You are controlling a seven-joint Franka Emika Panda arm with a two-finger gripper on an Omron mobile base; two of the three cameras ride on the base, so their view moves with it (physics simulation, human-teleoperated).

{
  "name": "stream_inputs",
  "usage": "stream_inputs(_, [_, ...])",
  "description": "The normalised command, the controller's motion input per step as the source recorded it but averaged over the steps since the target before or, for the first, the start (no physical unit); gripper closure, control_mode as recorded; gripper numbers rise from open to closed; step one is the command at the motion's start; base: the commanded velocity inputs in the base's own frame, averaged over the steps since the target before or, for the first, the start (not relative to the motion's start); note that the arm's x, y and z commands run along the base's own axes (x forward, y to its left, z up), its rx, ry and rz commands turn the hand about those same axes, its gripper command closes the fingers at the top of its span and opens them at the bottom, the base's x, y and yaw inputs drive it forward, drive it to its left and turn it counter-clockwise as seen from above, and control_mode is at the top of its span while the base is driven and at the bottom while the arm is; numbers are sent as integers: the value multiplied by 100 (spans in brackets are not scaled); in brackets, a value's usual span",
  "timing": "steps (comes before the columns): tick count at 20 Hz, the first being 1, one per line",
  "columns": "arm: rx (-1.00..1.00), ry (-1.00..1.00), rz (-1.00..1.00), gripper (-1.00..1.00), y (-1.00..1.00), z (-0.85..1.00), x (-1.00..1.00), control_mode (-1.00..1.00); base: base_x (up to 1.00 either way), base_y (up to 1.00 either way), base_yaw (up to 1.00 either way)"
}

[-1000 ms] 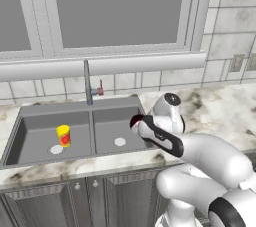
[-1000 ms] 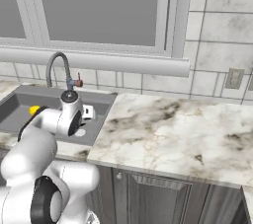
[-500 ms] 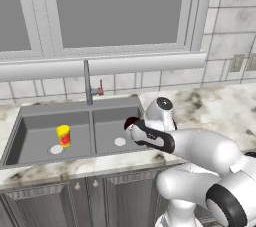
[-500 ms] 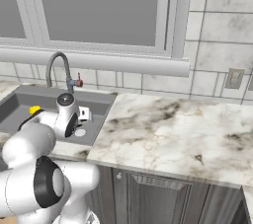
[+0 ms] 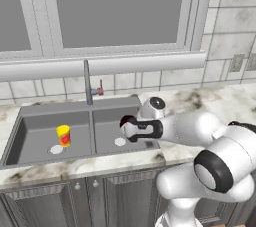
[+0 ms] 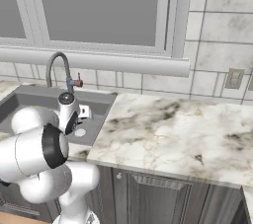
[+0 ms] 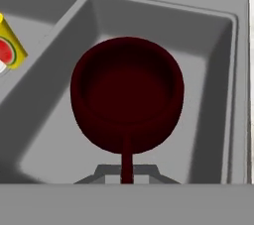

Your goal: Place the cup in the left basin and the mug in the right basin of the sink.

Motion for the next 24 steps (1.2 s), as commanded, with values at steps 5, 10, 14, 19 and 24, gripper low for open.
stream_inputs(5, [0,0,0,100,17,-8,28,-100,0,0,0])
stream_inputs(10, [0,0,0,100,16,-15,29,-100,0,0,0])
stream_inputs(14, [0,0,0,100,11,-19,31,-100,0,0,0])
stream_inputs(19, [0,0,0,100,6,-27,25,-100,0,0,0])
stream_inputs(24, [0,0,0,100,9,-34,24,-100,0,0,0])
